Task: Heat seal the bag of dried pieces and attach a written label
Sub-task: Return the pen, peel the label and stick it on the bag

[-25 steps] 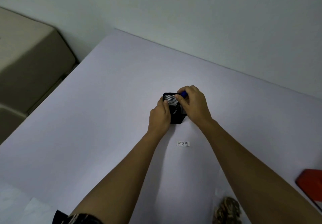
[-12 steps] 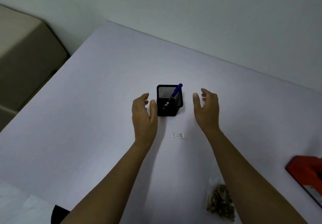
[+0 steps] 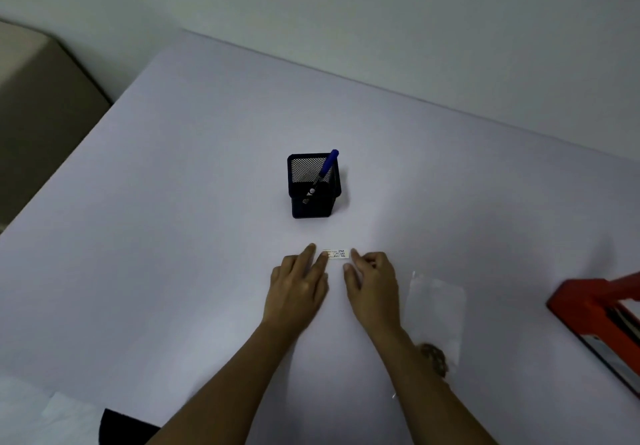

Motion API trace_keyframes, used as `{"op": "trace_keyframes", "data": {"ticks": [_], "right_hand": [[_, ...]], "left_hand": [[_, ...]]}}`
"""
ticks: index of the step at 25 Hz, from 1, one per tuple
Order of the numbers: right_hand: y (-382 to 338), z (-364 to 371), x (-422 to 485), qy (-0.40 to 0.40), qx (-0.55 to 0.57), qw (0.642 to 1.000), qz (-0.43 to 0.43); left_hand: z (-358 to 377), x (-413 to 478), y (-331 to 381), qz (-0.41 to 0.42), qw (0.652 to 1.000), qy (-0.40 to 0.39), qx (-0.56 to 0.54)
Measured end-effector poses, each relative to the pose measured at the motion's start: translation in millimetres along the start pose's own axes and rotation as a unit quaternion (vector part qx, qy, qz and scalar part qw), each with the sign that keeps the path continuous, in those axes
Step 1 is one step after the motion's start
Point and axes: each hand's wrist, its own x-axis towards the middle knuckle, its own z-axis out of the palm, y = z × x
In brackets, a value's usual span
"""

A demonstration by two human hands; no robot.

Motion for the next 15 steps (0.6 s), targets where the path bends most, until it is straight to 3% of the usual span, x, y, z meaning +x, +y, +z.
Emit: {"op": "trace_keyframes", "data": {"ticks": [6,15], "right_hand": [[-10,0,9,-0.014,0.090,0.992,0.087],[-16,-6,23,-0.053,0.149,0.981,0.111]], "left_hand": [[-1,-1,3,-0.005,1.000,-0.012,0.007],[-4,2,5,-0.043,0.998,-0.011,-0.048]]}}
